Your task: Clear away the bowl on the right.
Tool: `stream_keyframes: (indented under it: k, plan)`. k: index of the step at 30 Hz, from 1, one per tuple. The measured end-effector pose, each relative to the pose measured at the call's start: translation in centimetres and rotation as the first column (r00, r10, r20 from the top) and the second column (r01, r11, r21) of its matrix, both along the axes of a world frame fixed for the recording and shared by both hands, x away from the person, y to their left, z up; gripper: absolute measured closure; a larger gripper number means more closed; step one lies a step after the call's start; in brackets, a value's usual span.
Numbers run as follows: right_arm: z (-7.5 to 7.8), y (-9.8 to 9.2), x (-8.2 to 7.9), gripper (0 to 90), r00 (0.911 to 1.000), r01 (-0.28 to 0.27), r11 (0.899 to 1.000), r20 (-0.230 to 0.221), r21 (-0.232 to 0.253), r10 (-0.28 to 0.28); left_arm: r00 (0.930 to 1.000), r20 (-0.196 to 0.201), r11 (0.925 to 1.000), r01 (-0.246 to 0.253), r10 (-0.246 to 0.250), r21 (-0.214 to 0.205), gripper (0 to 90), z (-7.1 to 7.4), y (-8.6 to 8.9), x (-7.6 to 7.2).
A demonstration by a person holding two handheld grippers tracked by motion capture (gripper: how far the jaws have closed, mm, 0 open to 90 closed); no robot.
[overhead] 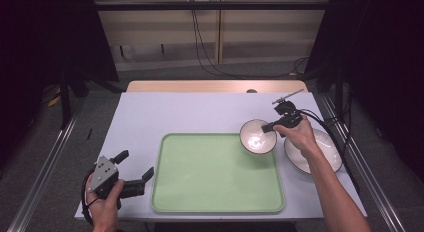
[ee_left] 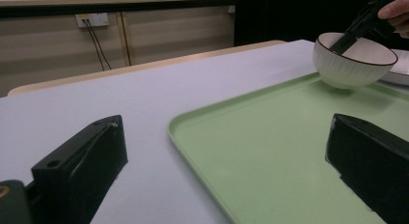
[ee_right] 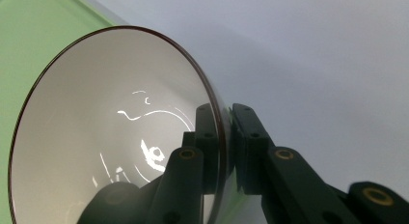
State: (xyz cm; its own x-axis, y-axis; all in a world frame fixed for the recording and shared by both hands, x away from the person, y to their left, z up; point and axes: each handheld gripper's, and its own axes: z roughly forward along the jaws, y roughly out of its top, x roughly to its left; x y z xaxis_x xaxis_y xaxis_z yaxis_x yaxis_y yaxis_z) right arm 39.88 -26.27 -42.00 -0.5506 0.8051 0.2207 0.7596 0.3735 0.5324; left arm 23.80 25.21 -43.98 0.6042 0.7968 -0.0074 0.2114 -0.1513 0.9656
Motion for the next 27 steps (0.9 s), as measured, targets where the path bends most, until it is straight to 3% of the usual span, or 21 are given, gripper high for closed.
stream_keyframes:
  k: [13,27]
  plan:
    - [-0.70,0.62,0.13,82.6,0.9991,-0.005,1.000,-0.043,-0.015,0.005,1.0000,-0.001,1.0000,0.000,0.000,-0.004,0.9,-0.01,-0.07,0.01]
    - [-0.97,0.60,0.28,82.7,0.9988,0.003,1.000,-0.048,-0.018,-0.004,1.0000,-0.001,1.0000,0.006,-0.006,0.000,0.9,-0.06,-0.05,0.08]
